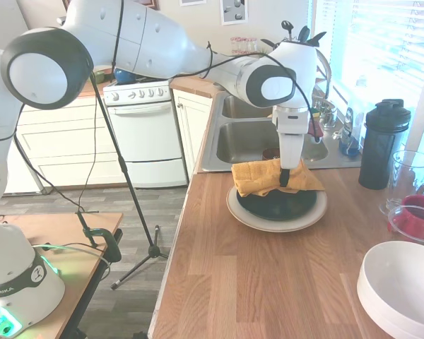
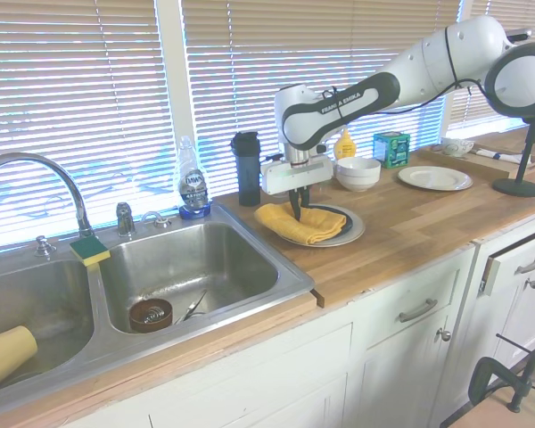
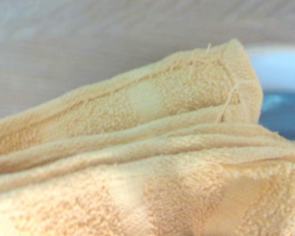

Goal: Wipe the blue plate in counterclockwise motion

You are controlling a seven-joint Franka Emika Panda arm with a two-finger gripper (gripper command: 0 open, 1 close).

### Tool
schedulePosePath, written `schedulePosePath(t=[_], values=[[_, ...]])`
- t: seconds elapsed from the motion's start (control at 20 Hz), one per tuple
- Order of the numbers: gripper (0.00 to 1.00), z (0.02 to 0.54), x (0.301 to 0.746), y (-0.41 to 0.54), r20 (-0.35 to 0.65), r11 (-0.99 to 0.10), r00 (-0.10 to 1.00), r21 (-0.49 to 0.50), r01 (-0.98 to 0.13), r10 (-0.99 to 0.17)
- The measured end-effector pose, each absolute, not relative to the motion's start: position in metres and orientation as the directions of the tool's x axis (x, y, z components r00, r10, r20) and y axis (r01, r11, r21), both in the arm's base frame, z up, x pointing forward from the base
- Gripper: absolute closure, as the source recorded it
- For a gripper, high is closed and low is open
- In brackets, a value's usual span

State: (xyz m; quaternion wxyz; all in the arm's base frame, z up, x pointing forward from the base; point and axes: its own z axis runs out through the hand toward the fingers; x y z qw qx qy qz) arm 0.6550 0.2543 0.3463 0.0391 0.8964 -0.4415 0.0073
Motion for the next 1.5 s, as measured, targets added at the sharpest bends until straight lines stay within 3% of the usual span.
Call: schedulePosePath(t=[0.75,1.15,1.5], values=[[1.0,0.339,0.599,0.172,0.021,-0.551,0.551,-0.017,-0.834,-0.834],[1.0,0.339,0.607,0.132,-0.037,-0.514,0.514,-0.002,-0.858,-0.857],[1.0,0.34,0.641,0.129,-0.067,-0.504,0.501,0.06,-0.862,-0.863]])
